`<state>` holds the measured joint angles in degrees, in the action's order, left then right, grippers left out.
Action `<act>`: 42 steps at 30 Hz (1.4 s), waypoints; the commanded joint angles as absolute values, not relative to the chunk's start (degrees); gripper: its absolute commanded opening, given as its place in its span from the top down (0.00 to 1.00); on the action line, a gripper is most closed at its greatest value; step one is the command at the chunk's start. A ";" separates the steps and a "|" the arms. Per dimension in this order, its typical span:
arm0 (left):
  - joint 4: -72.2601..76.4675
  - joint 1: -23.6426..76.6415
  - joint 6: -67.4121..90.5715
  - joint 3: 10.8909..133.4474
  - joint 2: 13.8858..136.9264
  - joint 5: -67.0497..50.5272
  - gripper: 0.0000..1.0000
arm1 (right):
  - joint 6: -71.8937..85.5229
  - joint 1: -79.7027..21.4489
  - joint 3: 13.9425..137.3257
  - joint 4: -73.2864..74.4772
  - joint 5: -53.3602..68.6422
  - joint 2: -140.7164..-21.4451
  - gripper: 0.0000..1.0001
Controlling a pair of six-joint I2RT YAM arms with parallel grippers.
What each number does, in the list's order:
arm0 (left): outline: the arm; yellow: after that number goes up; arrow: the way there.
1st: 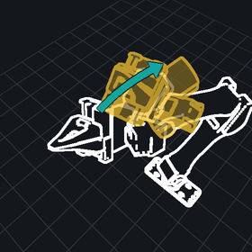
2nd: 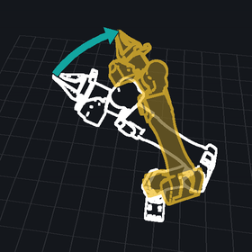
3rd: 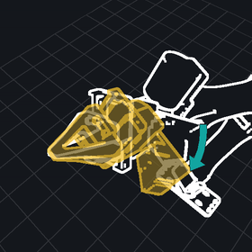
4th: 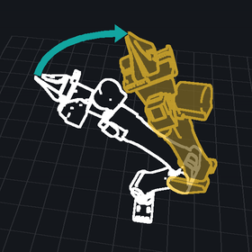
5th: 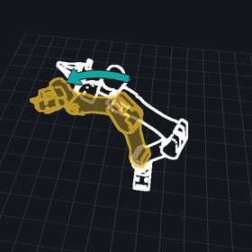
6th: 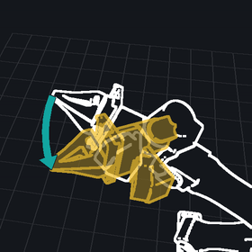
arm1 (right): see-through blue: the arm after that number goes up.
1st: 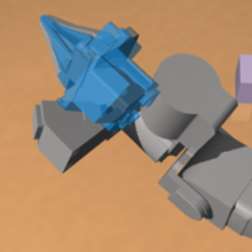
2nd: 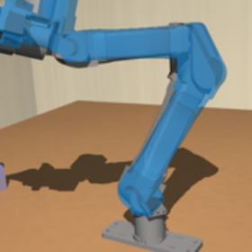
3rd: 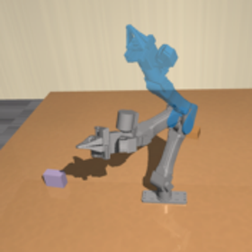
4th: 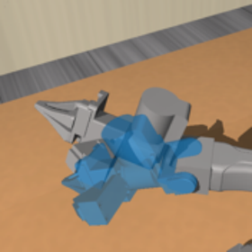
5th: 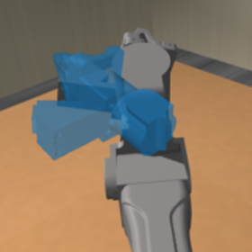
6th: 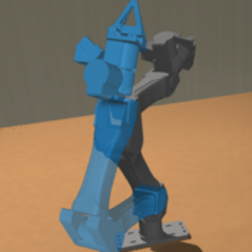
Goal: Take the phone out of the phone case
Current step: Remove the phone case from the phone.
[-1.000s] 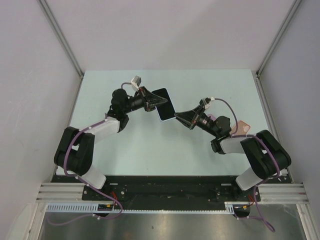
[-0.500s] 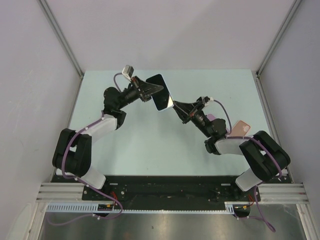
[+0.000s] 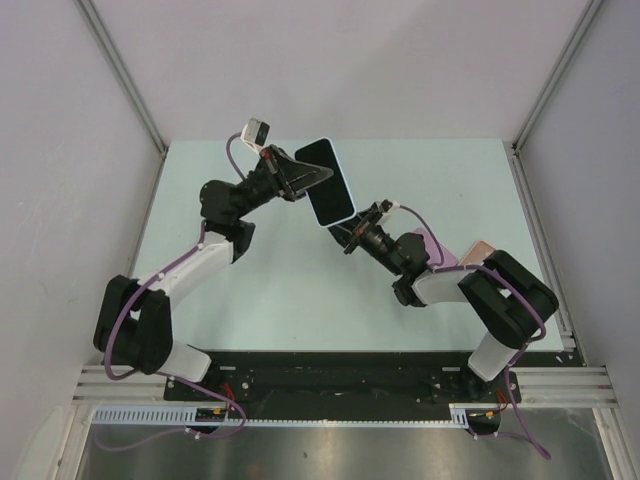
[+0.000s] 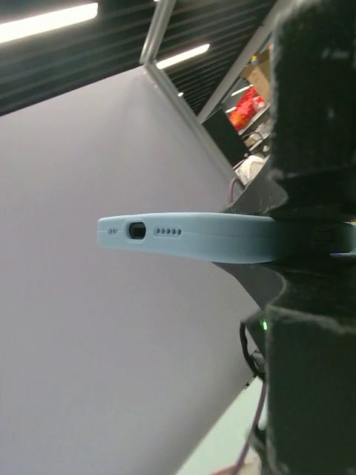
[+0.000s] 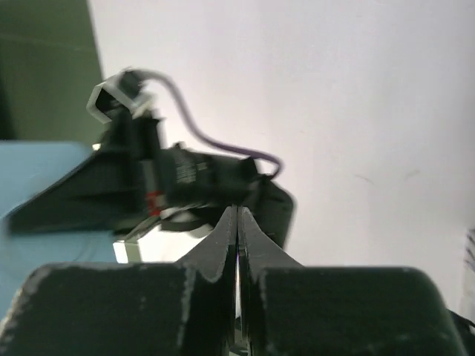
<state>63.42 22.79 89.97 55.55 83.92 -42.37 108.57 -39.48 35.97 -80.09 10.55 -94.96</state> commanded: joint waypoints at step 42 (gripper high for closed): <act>46.76 22.50 80.95 60.82 76.82 -41.04 1.00 | 70.19 -34.54 43.34 -50.21 26.27 -64.42 1.00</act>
